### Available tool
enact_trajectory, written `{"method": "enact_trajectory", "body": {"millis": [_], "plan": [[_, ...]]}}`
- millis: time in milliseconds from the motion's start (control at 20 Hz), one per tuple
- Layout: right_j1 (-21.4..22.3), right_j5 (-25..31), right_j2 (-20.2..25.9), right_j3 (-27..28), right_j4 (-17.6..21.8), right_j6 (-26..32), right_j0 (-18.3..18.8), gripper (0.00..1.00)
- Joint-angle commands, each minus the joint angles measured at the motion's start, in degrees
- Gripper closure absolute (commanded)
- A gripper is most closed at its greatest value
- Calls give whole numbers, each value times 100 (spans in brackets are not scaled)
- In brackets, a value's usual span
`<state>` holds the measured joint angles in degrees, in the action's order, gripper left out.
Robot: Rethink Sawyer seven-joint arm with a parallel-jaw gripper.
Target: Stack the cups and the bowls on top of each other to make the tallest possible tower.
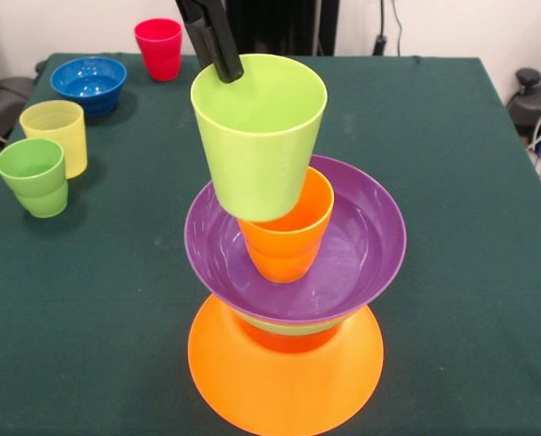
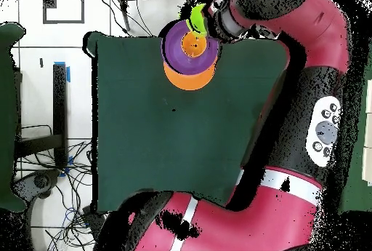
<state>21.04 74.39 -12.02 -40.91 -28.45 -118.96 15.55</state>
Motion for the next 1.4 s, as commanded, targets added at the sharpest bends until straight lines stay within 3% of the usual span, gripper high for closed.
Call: {"method": "enact_trajectory", "body": {"millis": [50, 700, 1400], "plan": [[97, -394, 693, -915, 495, 949, -222, 100], [117, -512, 808, -958, 564, 874, -208, 100], [328, -724, 900, -1356, 654, 884, -191, 100]]}}
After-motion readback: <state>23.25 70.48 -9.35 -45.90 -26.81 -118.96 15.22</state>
